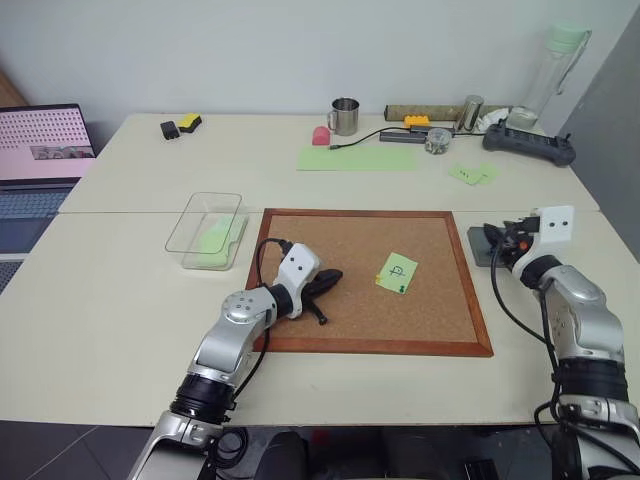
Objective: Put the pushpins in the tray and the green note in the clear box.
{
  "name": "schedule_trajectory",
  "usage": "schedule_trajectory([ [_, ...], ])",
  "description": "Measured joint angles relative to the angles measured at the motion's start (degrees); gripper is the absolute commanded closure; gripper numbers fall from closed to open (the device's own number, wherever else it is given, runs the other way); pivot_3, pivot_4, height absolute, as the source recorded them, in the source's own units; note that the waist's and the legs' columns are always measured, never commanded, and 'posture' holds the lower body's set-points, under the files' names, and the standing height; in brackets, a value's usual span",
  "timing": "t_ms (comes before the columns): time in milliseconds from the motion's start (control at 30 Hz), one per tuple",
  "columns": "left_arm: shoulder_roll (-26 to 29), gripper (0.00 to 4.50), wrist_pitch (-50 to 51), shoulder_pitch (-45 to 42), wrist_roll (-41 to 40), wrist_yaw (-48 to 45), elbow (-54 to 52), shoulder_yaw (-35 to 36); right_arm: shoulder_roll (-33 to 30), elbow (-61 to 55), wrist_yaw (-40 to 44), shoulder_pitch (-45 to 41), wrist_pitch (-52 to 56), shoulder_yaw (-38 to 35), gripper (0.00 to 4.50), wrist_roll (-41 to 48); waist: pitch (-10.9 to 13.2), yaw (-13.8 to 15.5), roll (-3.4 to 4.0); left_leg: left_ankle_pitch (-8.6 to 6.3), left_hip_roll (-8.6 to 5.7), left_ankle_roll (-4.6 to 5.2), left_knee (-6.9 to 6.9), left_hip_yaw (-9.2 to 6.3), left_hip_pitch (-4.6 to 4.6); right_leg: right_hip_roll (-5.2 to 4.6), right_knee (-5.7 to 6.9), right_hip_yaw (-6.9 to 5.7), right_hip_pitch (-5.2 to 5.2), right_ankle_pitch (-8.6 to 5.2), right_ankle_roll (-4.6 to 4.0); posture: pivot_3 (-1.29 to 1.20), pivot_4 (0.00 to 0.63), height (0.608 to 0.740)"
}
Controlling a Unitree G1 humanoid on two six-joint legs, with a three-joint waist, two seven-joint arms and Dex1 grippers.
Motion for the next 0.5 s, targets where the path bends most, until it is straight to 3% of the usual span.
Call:
schedule_trajectory([
  [233,0.09,4.50,0.02,-0.01,0.00,-0.10,-0.05,-0.10,0.59,-13.66,8.87,8.95,2.45,7.48,2.42,5.51,0.01,0.06,-0.01,0.00,-0.01,0.00,0.01,-0.02,0.00,-0.01,-0.03,-0.02,0.02,0.00,0.00,0.00,0.150,0.740],
  [500,0.35,4.50,0.03,-0.12,0.00,-0.48,-0.04,-0.11,0.34,-15.70,10.35,12.50,2.41,14.37,2.42,2.93,0.01,-0.01,-0.02,0.00,-0.02,0.00,0.01,-0.03,0.00,0.00,-0.03,-0.02,0.01,-0.01,0.00,0.00,0.150,0.740],
])
